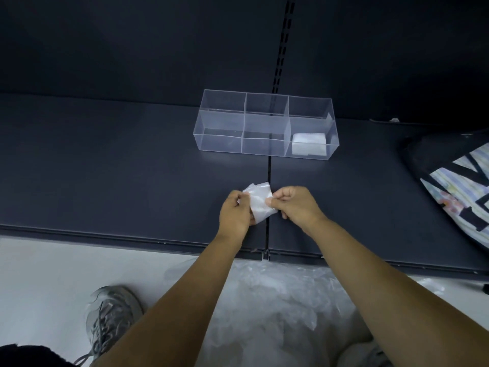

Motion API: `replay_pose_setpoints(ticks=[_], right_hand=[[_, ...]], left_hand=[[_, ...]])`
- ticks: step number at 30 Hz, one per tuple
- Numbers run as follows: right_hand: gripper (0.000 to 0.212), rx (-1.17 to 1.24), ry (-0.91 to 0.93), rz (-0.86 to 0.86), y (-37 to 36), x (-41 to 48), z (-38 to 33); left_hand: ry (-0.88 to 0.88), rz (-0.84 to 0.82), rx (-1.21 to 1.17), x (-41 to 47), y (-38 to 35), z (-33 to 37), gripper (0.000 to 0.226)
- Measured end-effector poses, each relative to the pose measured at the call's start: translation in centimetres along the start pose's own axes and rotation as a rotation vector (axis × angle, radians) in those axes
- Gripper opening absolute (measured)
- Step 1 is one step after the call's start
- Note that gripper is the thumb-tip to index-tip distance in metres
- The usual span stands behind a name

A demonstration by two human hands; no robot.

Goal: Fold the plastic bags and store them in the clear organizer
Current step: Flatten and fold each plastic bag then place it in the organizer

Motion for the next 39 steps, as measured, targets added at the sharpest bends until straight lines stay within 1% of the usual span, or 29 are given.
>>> replay_pose_setpoints(ticks=[2, 3, 4, 5, 6, 7, 8, 10, 11, 12, 14, 16, 18, 20, 24, 26, 30, 34, 36, 39], right_hand=[[0.013, -0.030, 0.003, 0.017, -0.2, 0.3, 0.0], [0.015, -0.048, 0.008, 0.022, -0.3, 0.5, 0.0], [0.016, -0.074, 0.019, 0.026, -0.5, 0.5, 0.0], [0.017, -0.106, 0.035, 0.030, -0.6, 0.6, -0.1], [0.017, -0.139, 0.054, 0.032, -0.7, 0.6, -0.3], [0.015, -0.167, 0.071, 0.034, -0.8, 0.7, -0.4], [0.013, -0.189, 0.085, 0.032, -0.9, 0.7, -0.5], [0.006, -0.229, 0.103, 0.027, -1.1, 0.7, -0.8], [0.006, -0.253, 0.110, 0.028, -1.2, 0.6, -1.0], [0.006, -0.278, 0.116, 0.032, -1.2, 0.5, -1.2], [0.006, -0.329, 0.128, 0.053, -1.2, 0.5, -1.6], [0.005, -0.363, 0.137, 0.074, -1.3, 0.4, -1.9], [0.004, -0.384, 0.141, 0.106, -1.5, 0.2, -1.9], [0.008, -0.388, 0.160, 0.161, -1.6, -0.3, -1.7], [0.022, -0.443, 0.286, 0.337, -1.0, -1.8, -0.7], [0.021, -0.482, 0.298, 0.400, -0.5, -2.4, 0.0], [0.013, -0.450, 0.261, 0.503, 0.2, -2.6, 0.4], [0.010, -0.459, 0.231, 0.523, -0.1, -2.7, 0.3], [0.015, -0.471, 0.222, 0.489, -0.4, -2.9, 0.4], [0.014, -0.448, 0.177, 0.438, -0.8, -3.0, 0.2]], left_hand=[[0.060, 0.090, -0.060, 0.2, 0.6, -0.4, 0.020], [0.048, 0.139, -0.070, 0.1, 1.1, -0.4, 0.019], [-0.003, 0.196, -0.052, 0.0, 1.7, -0.2, 0.017], [-0.106, 0.264, 0.010, -0.3, 2.4, 0.4, 0.014], [-0.253, 0.325, 0.110, -0.8, 3.0, 1.3, 0.011], [-0.426, 0.358, 0.218, -1.6, 3.2, 2.3, 0.008], [-0.608, 0.356, 0.320, -2.4, 2.9, 3.2, 0.006], [-0.912, 0.278, 0.540, -3.6, 1.2, 3.9, 0.010], [-0.998, 0.215, 0.648, -3.8, 0.3, 3.6, 0.018], [-1.020, 0.140, 0.761, -3.5, -0.4, 2.9, 0.027], [-0.957, 0.046, 0.978, -2.4, -0.8, 1.1, 0.045], [-0.899, 0.057, 1.122, -1.3, -0.1, -0.2, 0.055], [-0.860, 0.072, 1.182, -0.9, 0.4, -0.7, 0.064], [-0.832, 0.073, 1.202, -0.8, 0.5, -0.8, 0.071], [-0.790, 0.089, 1.239, -0.5, 1.0, -1.1, 0.079], [-0.763, 0.087, 1.247, -0.5, 1.2, -1.3, 0.082], [-0.746, 0.080, 1.271, -0.5, 1.2, -1.2, 0.084], [-0.719, 0.068, 1.254, -0.6, 1.2, -1.3, 0.088], [-0.701, 0.073, 1.236, -0.6, 1.2, -1.5, 0.088], [-0.661, 0.102, 1.191, -1.2, 1.3, -1.6, 0.087]])
Point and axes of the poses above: each hand's wrist, its own x-axis towards the middle knuckle, its own y-axis out of the back of the hand, z = x × y, the point moved 8 cm from there along x, towards the middle knuckle, and after that the axes turned 12 degrees about z, right-handed, at the moved point
